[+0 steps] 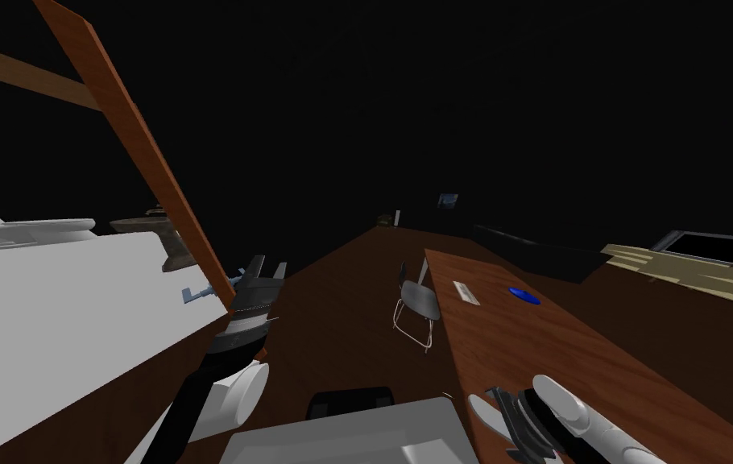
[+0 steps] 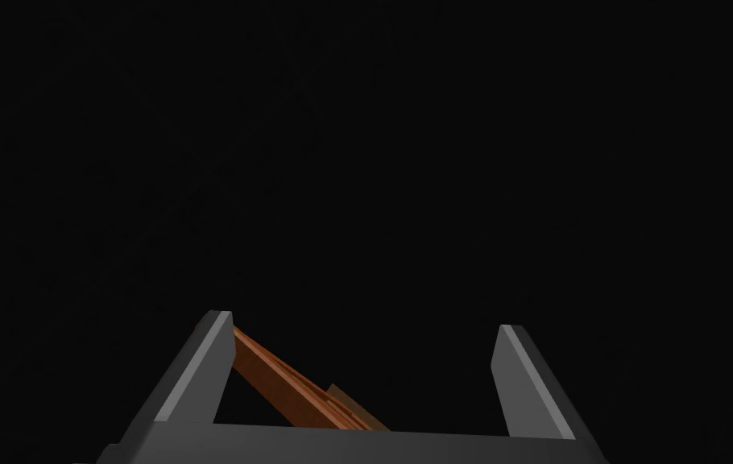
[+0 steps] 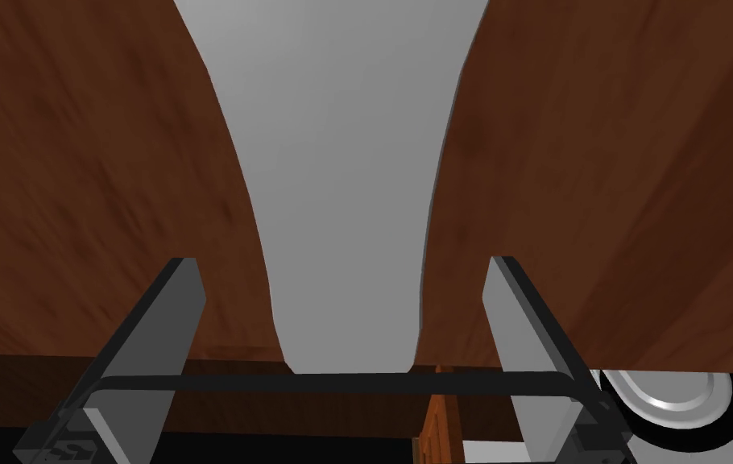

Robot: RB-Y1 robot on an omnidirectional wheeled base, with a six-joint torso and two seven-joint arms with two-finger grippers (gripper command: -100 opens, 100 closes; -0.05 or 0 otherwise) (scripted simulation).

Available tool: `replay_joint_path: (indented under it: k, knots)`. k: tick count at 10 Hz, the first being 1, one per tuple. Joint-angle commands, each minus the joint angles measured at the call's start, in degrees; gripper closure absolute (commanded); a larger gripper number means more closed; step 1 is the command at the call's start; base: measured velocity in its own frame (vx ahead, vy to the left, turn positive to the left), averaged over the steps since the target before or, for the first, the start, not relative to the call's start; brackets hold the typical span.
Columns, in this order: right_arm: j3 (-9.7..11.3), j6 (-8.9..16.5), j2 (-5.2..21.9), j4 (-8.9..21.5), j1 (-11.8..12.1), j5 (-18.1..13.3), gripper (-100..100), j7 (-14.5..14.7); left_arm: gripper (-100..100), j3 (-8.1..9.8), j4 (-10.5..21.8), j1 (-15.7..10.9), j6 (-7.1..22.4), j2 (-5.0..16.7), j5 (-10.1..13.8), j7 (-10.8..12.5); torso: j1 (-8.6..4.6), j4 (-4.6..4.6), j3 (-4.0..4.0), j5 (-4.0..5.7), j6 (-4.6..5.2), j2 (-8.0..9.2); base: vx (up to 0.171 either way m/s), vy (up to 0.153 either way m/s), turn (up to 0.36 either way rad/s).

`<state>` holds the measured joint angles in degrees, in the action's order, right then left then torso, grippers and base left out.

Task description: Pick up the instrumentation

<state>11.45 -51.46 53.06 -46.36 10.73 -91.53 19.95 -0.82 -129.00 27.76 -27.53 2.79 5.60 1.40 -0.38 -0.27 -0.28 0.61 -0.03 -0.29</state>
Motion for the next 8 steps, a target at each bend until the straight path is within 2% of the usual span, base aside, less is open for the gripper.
replay_joint_path:
  k: [1,2,3,4,8]
  knots:
    - [-2.86,0.14,0.22,-1.47,2.86,-0.86,-100,0.04,0,0.0,0.0,0.0,0.0,0.0,0.0,0.0,0.0,0.0,0.0,0.0,0.0,0.0,0.044,0.013,0.111]
    - [-4.1,0.14,0.22,-1.47,3.57,-0.86,-100,0.04,0,0.0,0.0,0.01,0.0,0.0,0.0,0.0,-0.01,-0.01,-0.01,0.0,0.04,-0.01,0.023,0.004,-0.021]
    - [-3.36,0.08,0.05,-0.64,2.82,-0.54,-100,0.79,0,0.01,0.0,0.01,0.0,0.0,0.0,0.0,-0.03,0.0,0.02,0.01,0.06,0.04,0.006,0.002,-0.012]
    - [-3.53,0.08,0.05,-0.59,2.92,-0.54,100,0.91,0,0.01,0.0,0.0,0.0,0.0,0.0,0.0,-0.05,0.01,0.04,0.01,0.04,0.08,0.0,0.0,0.0]
    - [-3.47,0.02,0.02,-0.59,2.95,-0.54,100,0.91,0,0.01,0.0,0.0,0.0,0.0,0.0,0.0,-0.12,0.04,0.06,0.03,0.01,0.09,0.0,0.0,0.0]
